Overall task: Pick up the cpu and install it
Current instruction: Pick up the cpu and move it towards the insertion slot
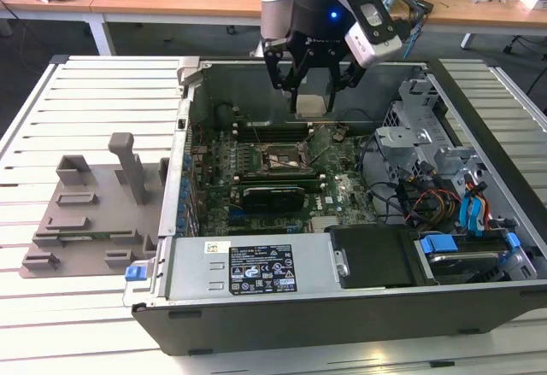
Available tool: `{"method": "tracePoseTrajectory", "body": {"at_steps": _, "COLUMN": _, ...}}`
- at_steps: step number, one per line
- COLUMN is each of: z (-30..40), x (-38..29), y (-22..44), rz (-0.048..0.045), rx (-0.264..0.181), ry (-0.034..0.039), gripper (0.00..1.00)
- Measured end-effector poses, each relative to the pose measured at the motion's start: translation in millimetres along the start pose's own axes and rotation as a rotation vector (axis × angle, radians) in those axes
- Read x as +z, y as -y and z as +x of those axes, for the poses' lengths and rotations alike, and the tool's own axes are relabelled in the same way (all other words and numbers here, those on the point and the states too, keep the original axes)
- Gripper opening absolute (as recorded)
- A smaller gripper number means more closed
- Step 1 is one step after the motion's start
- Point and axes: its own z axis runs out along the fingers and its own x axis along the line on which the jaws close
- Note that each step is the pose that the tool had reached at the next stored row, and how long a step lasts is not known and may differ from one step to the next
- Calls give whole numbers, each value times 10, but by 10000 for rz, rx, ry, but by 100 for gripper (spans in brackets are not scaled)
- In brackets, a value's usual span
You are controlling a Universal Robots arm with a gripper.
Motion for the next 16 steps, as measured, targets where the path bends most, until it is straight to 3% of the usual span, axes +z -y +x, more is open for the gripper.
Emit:
{"method": "tracePoseTrajectory", "body": {"at_steps": 8, "z": -23, "x": 84, "y": -7, "rz": -1, "rx": 0, "ry": 0, "gripper": 55}}
{"method": "tracePoseTrajectory", "body": {"at_steps": 16, "z": -12, "x": 263, "y": -17, "rz": 1, "rx": 0, "ry": 0, "gripper": 55}}
